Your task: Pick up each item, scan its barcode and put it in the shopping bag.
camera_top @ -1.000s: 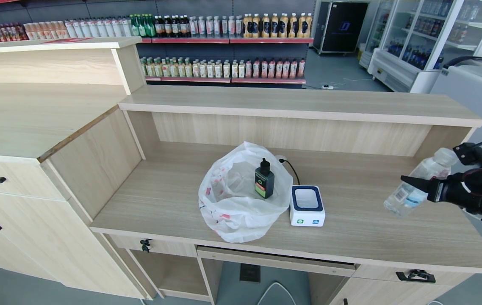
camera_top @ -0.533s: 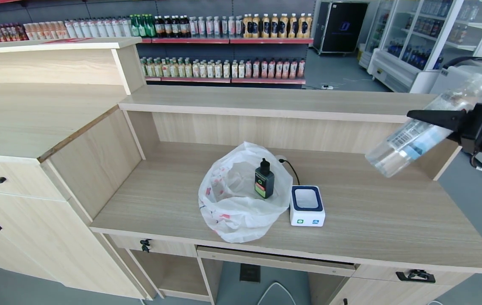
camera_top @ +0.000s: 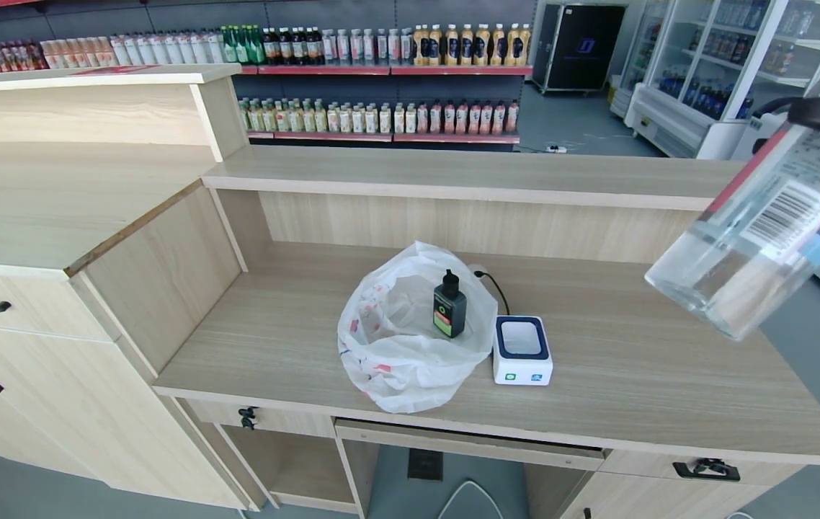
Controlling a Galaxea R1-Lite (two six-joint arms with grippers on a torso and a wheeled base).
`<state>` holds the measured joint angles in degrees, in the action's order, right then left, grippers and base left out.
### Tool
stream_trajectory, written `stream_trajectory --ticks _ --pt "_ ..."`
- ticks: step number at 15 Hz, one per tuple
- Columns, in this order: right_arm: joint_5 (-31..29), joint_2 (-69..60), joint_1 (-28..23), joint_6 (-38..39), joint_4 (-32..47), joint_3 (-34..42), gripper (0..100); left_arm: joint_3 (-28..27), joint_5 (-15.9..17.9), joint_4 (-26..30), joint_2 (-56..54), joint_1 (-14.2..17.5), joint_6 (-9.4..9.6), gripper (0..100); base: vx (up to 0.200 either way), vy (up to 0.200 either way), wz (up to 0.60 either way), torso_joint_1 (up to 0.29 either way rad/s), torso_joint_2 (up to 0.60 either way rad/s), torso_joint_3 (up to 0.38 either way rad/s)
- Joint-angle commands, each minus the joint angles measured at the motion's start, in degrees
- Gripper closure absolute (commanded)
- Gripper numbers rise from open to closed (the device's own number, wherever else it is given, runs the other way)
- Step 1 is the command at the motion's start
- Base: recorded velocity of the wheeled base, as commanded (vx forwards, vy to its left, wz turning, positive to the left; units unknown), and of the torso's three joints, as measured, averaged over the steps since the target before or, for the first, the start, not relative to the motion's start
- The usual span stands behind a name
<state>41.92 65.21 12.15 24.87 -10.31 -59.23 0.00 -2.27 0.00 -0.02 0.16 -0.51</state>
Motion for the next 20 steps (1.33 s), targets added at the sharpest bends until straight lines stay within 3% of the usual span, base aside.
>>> stream_trajectory --ticks 1,3,6,9,20 --pt "-0.09 -2.01 1.64 -0.08 0.03 -0.27 100 0.00 -0.02 0.00 0.02 0.02 -0.02 0 0.000 0.000 0.00 0.000 0.00 0.000" --pt "-0.44 -2.54 3.14 0.27 1.08 -2.73 100 0.00 -0.02 0.00 0.02 0.02 -0.02 0 0.000 0.000 0.00 0.000 0.00 0.000" --pt "-0.70 -5.71 6.04 0.00 11.63 -5.10 100 0.00 -0.02 0.00 0.02 0.02 -0.02 0 0.000 0.000 0.00 0.000 0.00 0.000" --pt "-0.70 -6.67 9.29 -0.26 16.29 -7.65 100 0.00 0.07 0.00 0.02 0.02 -0.02 0 0.000 0.000 0.00 0.000 0.00 0.000" --pt "-0.79 -3.68 13.60 -2.02 16.47 -10.29 100 0.00 -0.02 0.00 0.02 0.02 -0.02 0 0.000 0.000 0.00 0.000 0.00 0.000"
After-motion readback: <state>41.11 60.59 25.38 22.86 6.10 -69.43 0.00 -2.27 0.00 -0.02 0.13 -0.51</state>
